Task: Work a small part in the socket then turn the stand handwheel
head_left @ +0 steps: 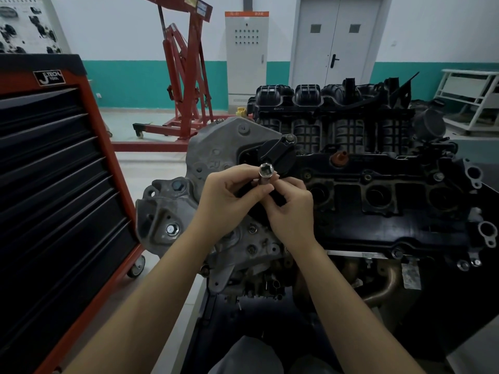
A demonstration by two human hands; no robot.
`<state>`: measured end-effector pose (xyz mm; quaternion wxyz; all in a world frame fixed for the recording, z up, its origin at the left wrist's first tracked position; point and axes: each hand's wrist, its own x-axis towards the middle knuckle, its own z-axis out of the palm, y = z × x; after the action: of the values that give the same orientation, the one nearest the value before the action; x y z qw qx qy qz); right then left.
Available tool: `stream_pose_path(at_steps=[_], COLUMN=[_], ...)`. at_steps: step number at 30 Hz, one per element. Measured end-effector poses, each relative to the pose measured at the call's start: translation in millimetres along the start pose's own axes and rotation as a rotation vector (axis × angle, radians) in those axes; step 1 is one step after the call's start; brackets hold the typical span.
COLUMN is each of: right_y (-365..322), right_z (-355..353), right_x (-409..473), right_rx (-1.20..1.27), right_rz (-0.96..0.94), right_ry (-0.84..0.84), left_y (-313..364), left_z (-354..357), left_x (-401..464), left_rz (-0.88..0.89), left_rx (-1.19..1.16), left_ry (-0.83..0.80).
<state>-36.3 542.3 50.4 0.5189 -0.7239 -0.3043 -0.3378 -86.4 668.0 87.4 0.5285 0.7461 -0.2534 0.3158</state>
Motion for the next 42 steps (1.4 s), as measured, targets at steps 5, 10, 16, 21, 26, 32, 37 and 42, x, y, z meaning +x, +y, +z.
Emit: stream_pose_path(at_steps=[5, 10, 16, 21, 26, 32, 37, 42], right_y=[0.3, -1.0, 0.9, -1.9, 0.1, -2.5, -2.1, -5.2], right_z=[1.1, -1.2, 0.2, -0.2, -0.5, -2.0, -1.5, -2.0], right_x=[0.9, 0.6, 0.7, 1.4, -0.2, 1.0, 0.8, 0.7], right_rx=[0.004, 0.023, 0.025, -0.005, 0.025, 0.004, 0.045, 0.035], right_rz=[0.009, -0.069, 0.023, -0.051, 0.010, -0.017, 0.026, 0.016], right_ry=[0.027, -0.010, 0.017, -0.004, 0.009, -0.026, 0.006, 0.003], left_y=[1.8, 2.9, 0.7, -1.0, 1.3, -0.4, -0.7, -1.4], left_z=[2.2, 1.7, 2.4, 2.6, 1.8, 2.2, 1.2, 2.4], left_x=[0.2, -0.8, 0.8, -0.9, 0.7, -1.9, 0.7, -1.3], left_rz=[0.045, -0.001, 0.013, 0.002, 0.017, -0.001, 0.006, 0.011], left_rx=[0.086, -0.003, 0.081, 0.070, 0.042, 0.003, -0.005, 0.008], left_ry=[0.089, 0.039, 0.049, 0.068, 0.014, 0.059, 0.011, 0.088])
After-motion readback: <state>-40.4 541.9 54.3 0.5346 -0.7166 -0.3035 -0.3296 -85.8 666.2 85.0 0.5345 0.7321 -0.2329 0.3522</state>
